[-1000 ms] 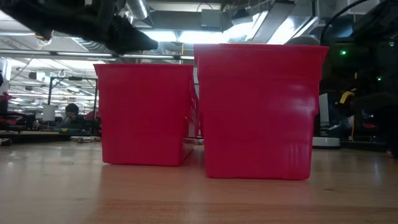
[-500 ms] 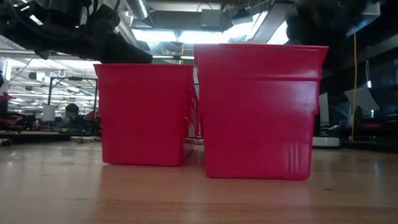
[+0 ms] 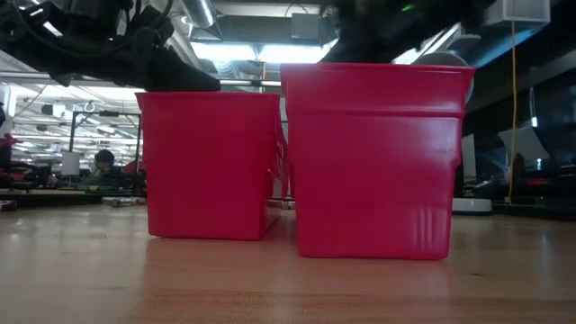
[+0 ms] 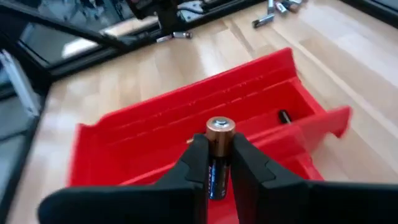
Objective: Sort batteries
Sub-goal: Put the black battery into the left red bin, then put the silver battery into the right red bin
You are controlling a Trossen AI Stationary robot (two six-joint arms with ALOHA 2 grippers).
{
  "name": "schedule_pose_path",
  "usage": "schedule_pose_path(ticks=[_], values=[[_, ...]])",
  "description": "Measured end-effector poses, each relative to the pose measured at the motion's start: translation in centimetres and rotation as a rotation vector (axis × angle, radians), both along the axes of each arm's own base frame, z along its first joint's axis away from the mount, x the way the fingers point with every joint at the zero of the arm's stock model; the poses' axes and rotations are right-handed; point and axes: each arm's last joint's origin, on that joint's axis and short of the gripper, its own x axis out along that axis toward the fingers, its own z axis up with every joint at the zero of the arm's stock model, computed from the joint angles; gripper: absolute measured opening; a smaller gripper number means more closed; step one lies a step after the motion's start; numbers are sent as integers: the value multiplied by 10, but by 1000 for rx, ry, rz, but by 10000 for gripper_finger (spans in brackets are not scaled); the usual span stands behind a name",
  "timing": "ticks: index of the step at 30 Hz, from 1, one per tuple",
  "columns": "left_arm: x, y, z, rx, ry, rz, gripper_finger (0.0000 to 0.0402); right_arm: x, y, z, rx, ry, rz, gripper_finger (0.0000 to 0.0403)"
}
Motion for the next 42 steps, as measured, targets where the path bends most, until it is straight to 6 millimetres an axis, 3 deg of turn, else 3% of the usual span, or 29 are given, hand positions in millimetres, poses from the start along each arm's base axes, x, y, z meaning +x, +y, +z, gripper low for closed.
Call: schedule_pose_path(ticks=[8, 15, 20, 33, 38, 42], values=[[-1, 4, -3, -13, 24, 24, 95, 68, 0, -7, -141, 43, 96, 35], [-2, 6, -5, -14, 46, 35, 95, 98, -2, -25, -171, 195, 110, 44], [-2, 7, -5, -7, 49, 39, 95, 101, -2, -33, -172, 223, 111, 62], [-2, 8, -6, -7, 60, 45, 95, 98, -1, -28, -176, 232, 122, 151], [-2, 8, -6, -8, 66, 45, 95, 79, -4, 12, -207, 269, 108, 161], [-2, 8, -6, -8, 66, 45, 95, 45, -4, 51, -213, 401, 66, 162]])
